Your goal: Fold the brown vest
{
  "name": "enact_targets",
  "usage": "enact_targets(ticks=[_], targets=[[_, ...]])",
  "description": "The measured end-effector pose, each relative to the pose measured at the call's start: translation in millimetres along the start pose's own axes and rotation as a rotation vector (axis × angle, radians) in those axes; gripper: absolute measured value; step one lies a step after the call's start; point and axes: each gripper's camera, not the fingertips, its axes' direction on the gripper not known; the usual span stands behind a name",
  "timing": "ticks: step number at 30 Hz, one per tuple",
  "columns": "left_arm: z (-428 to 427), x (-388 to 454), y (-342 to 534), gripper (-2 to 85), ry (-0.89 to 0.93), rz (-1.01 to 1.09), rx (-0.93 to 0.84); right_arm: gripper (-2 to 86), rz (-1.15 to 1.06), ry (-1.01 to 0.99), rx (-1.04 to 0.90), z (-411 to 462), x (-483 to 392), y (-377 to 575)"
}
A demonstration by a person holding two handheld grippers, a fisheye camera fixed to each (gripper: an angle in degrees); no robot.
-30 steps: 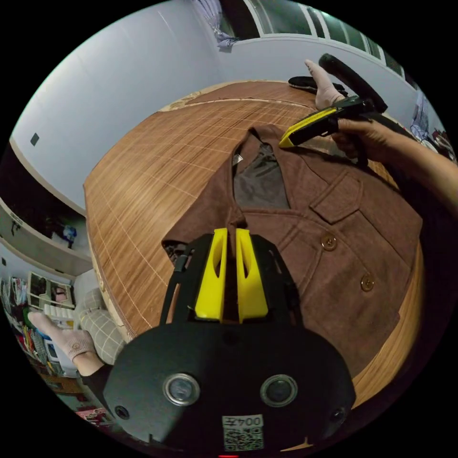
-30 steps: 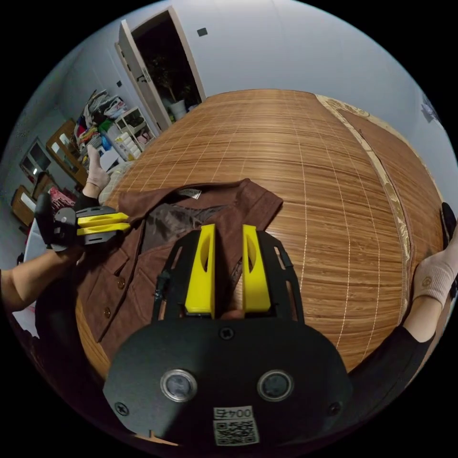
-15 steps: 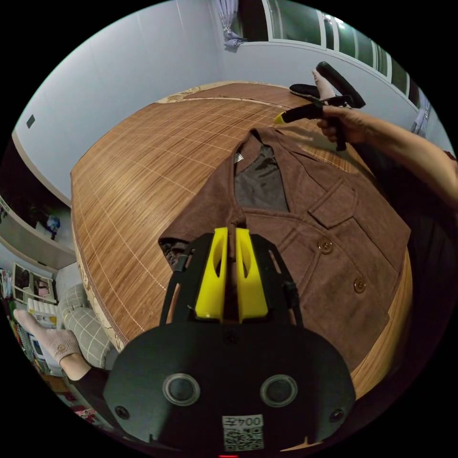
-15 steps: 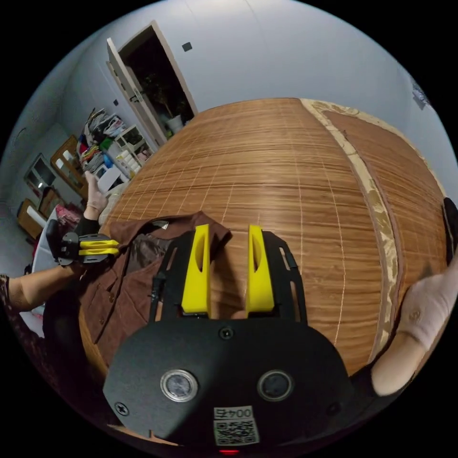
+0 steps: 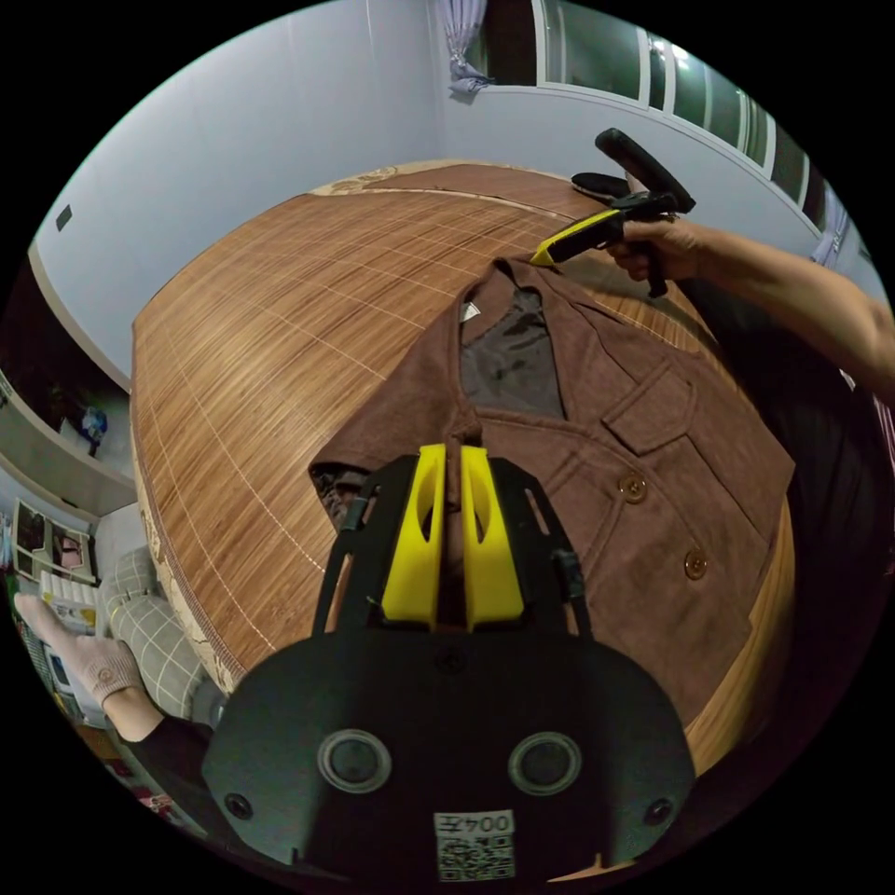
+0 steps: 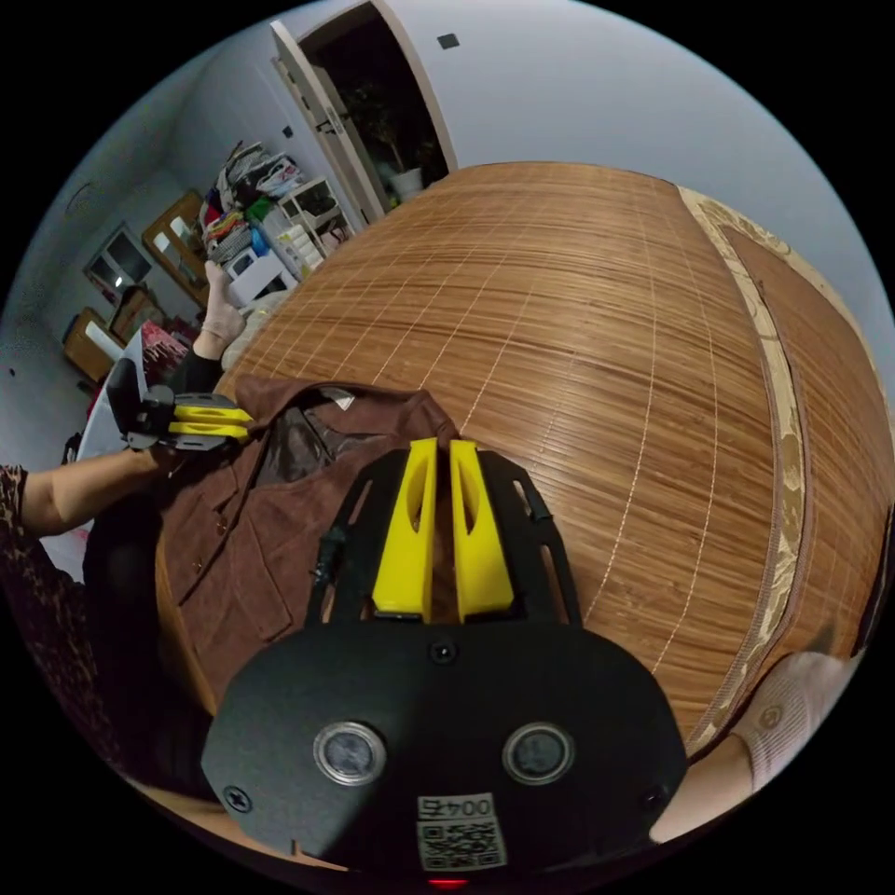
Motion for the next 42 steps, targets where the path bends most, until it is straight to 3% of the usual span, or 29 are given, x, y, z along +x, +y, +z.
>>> enact_targets(ticks=[10, 18, 29, 42], targets=[[-32.0, 4.5, 25.2, 1.5, -0.004, -0.045, -0.005, 2.3, -0.052, 0.147, 0.082, -55.8, -136.4, 41.8], [-128.3, 6.6, 83.6, 1.3, 0.143, -0.089, 0.174, 2.0, -0.248, 0.280, 0.080, -93.2, -268.7, 89.8], [-161.9, 63.2, 164.2, 1.4, 0.128, 0.047, 0.152, 1.3, -0.426, 0.353, -0.086, -83.1, -412.3, 187.5], [-165.1, 130.6, 191.0, 1.6, 0.057, 0.261, 0.030, 1.8, -0.546, 0.453, -0.306, -27.5, -506.6, 232.2]])
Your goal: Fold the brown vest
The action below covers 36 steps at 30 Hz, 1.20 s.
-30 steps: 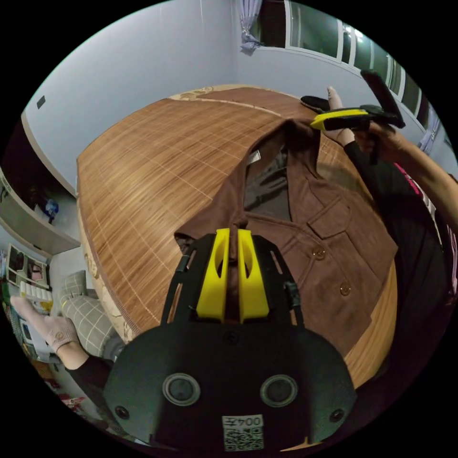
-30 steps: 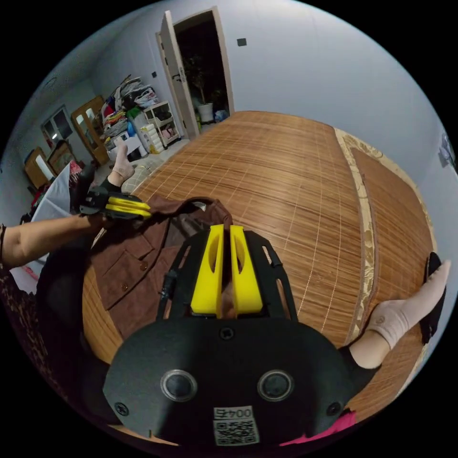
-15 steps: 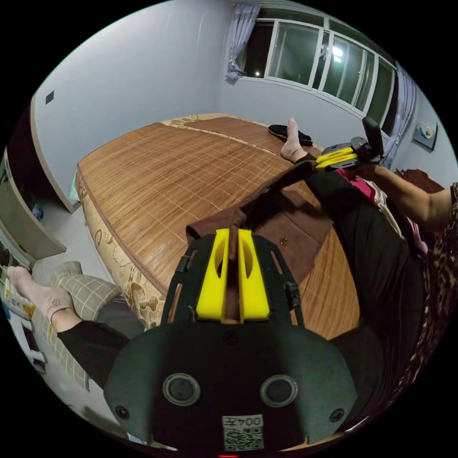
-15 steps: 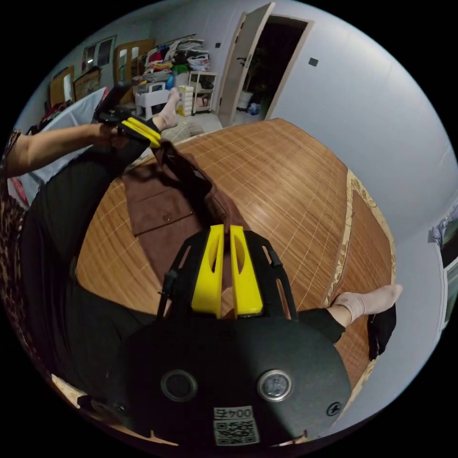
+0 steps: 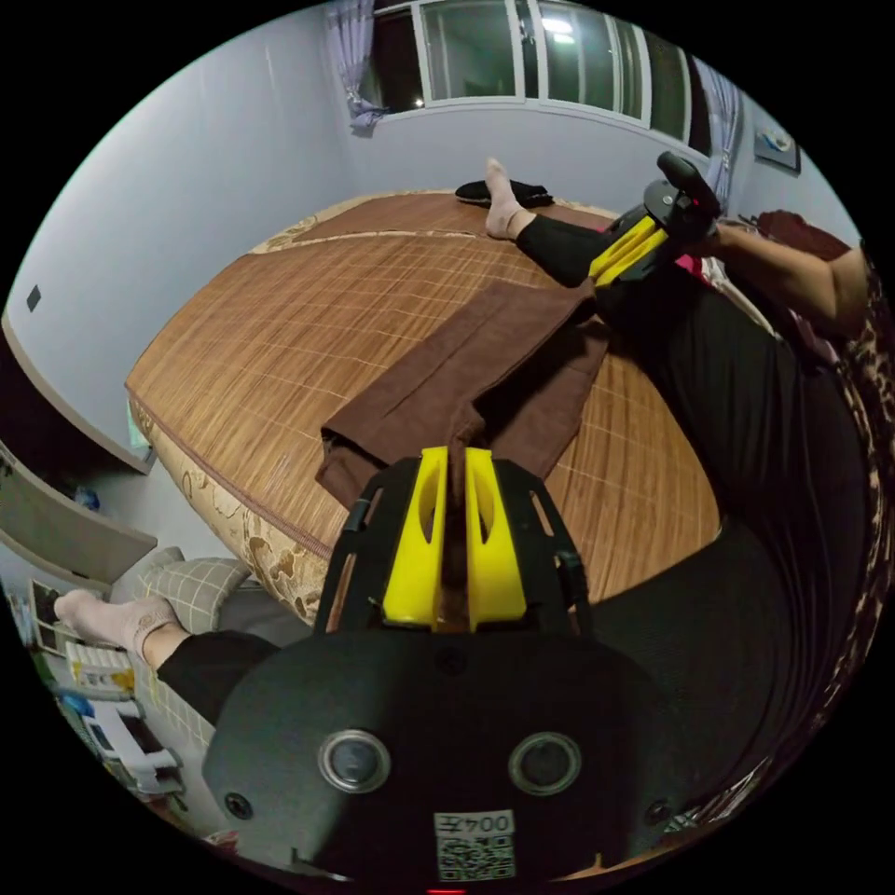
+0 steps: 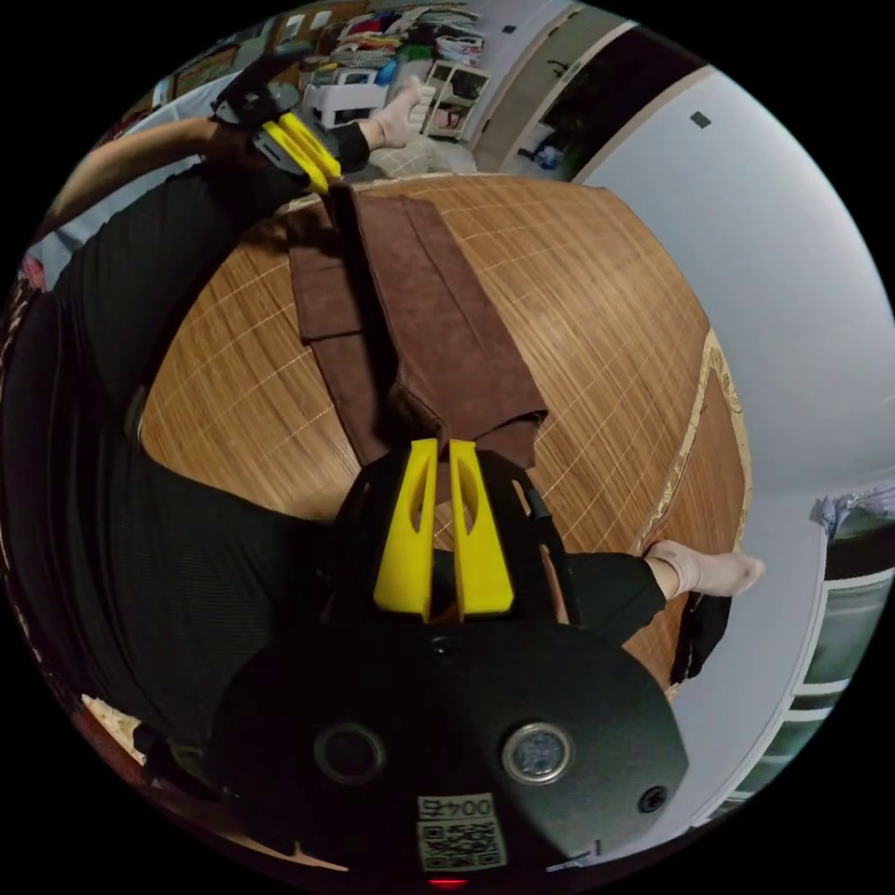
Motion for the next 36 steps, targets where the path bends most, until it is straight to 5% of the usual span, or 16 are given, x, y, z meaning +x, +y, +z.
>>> enact_targets(ticks=[18, 27, 31, 36], targets=[[37.2, 40.6, -7.0, 5.6, -0.041, 0.247, -0.282, 5.0, -0.123, -0.073, -0.246, 45.3, -66.2, -20.8], [34.3, 22.9, 0.1, 11.6, -0.012, 0.283, -0.344, 14.2, 0.302, -0.290, 0.177, 16.8, -0.3, 13.0], [12.1, -9.4, 10.0, 12.4, -0.047, 0.153, -0.265, 16.1, 0.444, -0.259, 0.289, 35.7, 3.8, 13.7], [-16.4, -87.7, 31.0, 11.9, 0.055, -0.354, 0.048, 16.3, 0.571, -0.223, 0.258, 80.1, -4.1, 9.0]])
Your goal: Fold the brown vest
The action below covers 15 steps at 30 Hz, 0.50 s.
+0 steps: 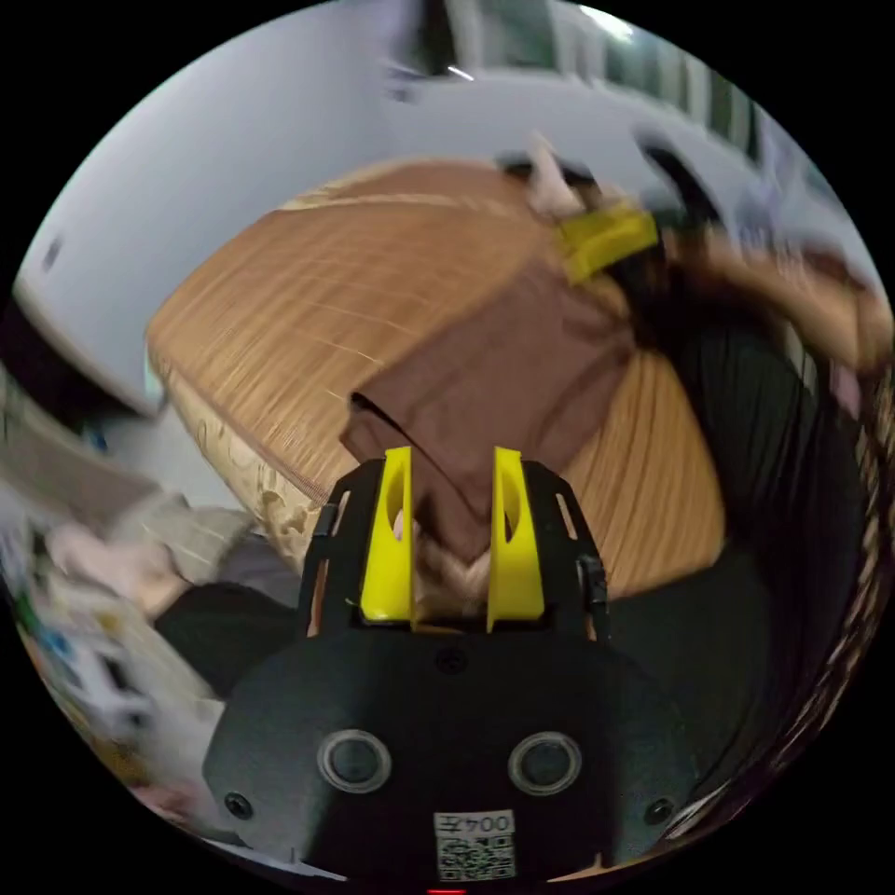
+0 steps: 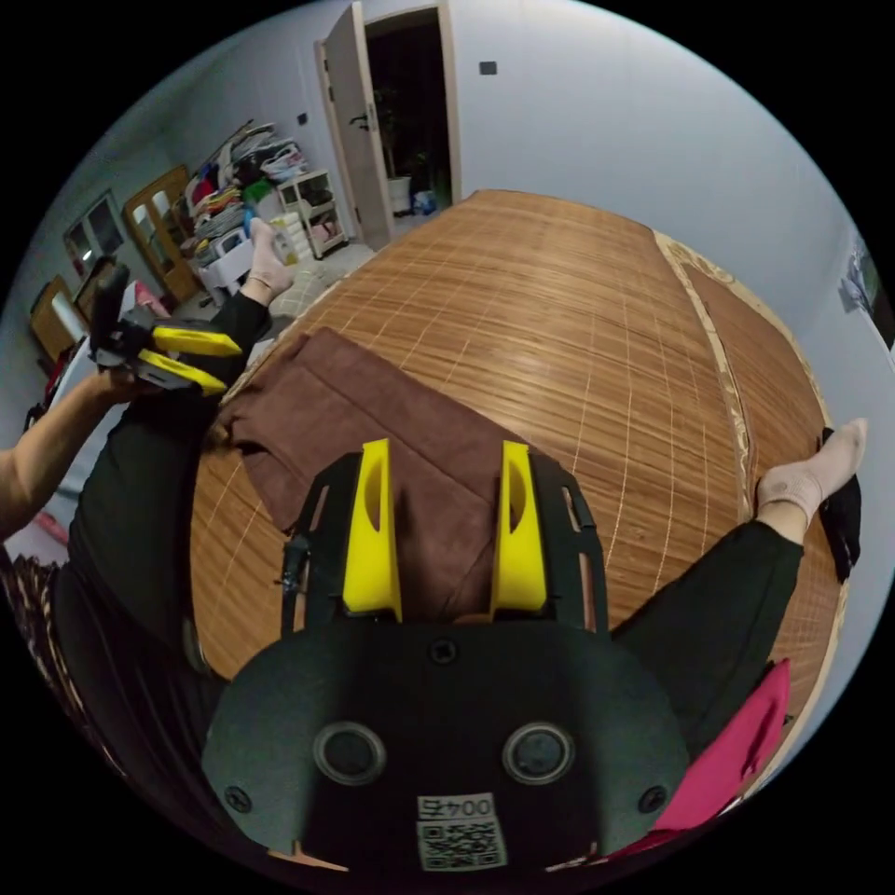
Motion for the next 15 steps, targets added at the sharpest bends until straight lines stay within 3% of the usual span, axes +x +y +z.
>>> enact_targets(ticks=[2, 5, 10, 15], targets=[[3.3, -45.5, 4.2, 10.9, 0.132, -0.306, 0.097, 16.2, 0.043, 0.035, -0.019, 22.2, 2.5, 9.5], [23.5, -84.5, 9.0, 9.9, 0.286, -0.545, 0.135, 16.1, 0.085, 0.057, -0.058, 47.3, 6.7, 25.8], [50.8, -115.2, 7.0, 8.9, 0.305, -0.737, 0.158, 16.1, 0.043, 0.148, 0.001, 61.9, 2.9, 39.7], [69.5, -126.6, -2.3, 8.0, 0.250, -0.784, 0.131, 16.0, 0.066, 0.109, 0.010, 67.7, 18.2, 47.7]])
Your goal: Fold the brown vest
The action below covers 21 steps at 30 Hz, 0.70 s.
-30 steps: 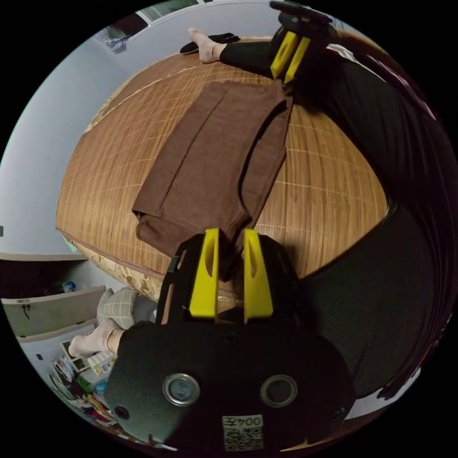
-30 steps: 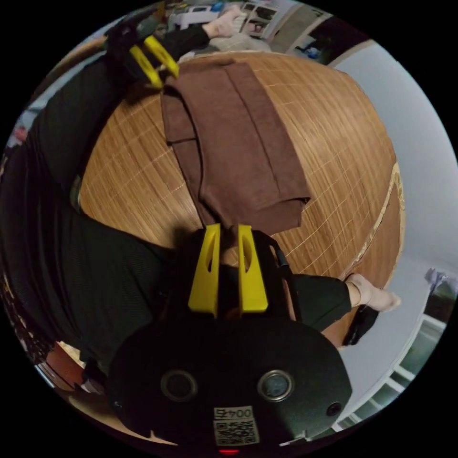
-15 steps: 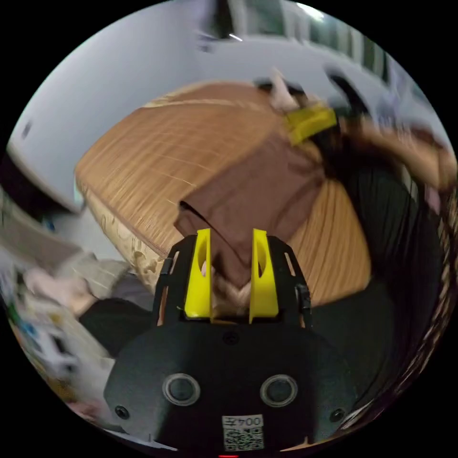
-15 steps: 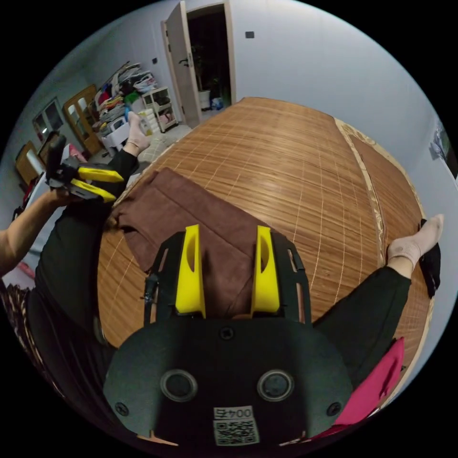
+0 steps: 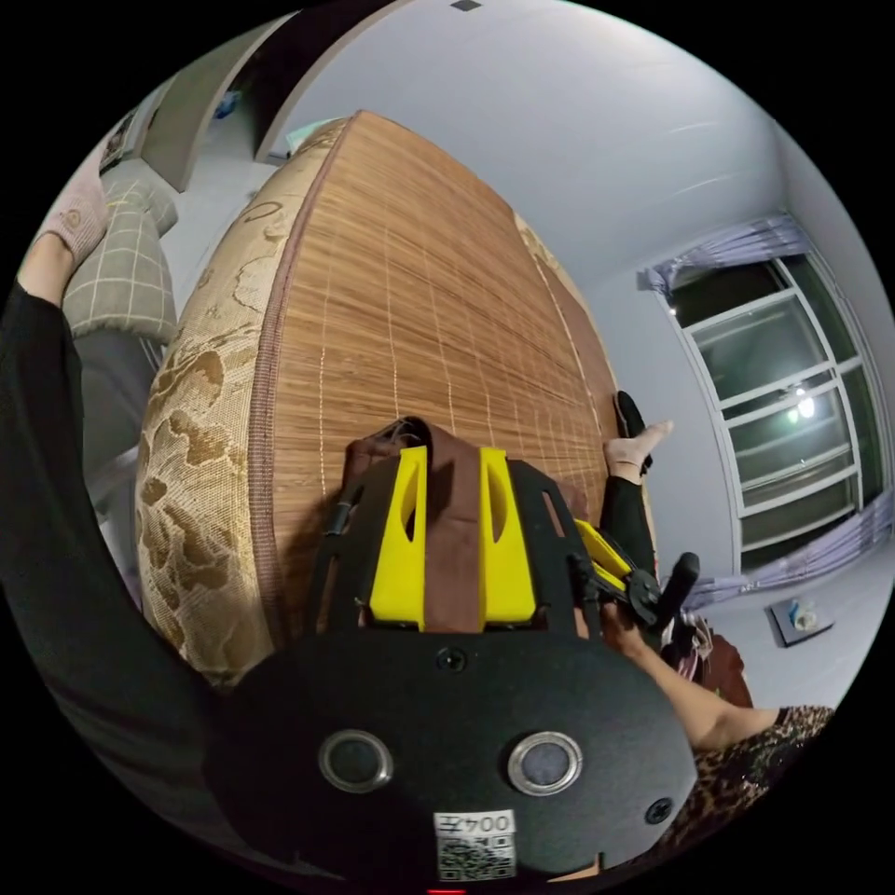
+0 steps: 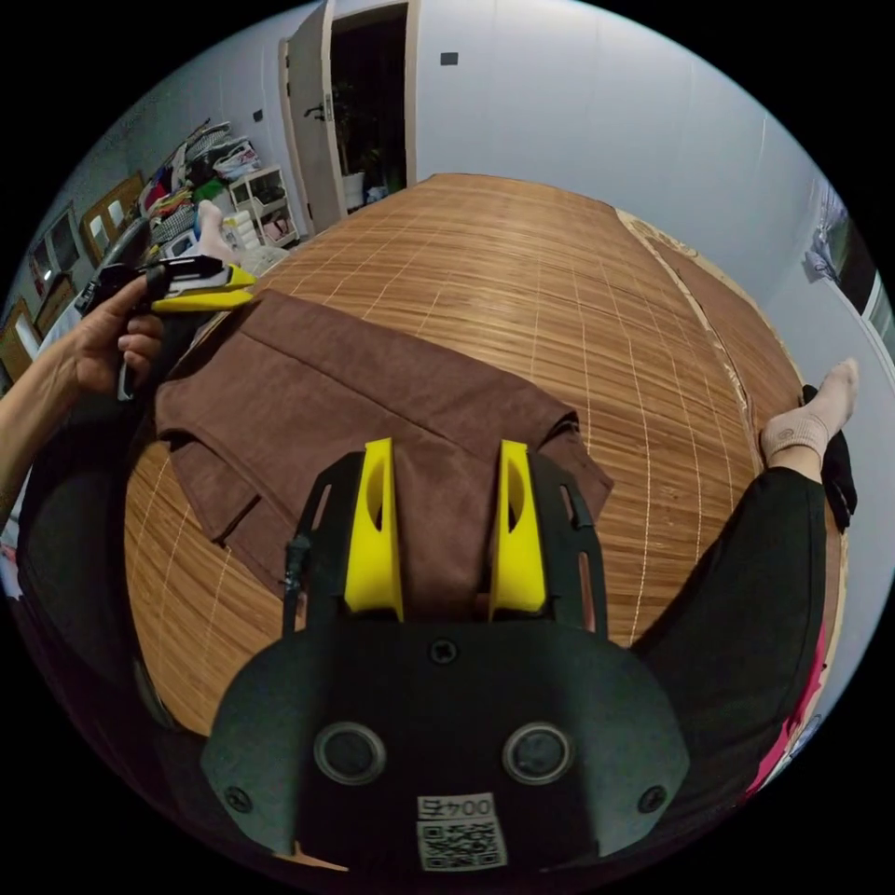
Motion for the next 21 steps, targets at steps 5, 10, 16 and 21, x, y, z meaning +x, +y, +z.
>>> enact_targets(ticks=[5, 10, 16, 21], targets=[[12.8, 0.2, -11.3, 5.1, -0.066, 0.012, 0.006, 15.9, -0.013, 0.016, 0.000, 8.4, 7.9, 5.0], [22.7, 7.2, -17.0, 2.2, -0.156, 0.064, 0.002, 15.9, -0.012, 0.014, 0.000, 15.4, 19.2, 8.1], [46.2, 20.2, -9.1, 1.5, -0.380, 0.231, -0.010, 15.1, -0.013, 0.010, -0.002, 23.8, 34.8, 10.4], [59.0, 32.3, 0.7, 1.8, -0.435, 0.308, 0.025, 14.7, -0.013, 0.008, -0.002, 29.5, 48.7, 11.6]])
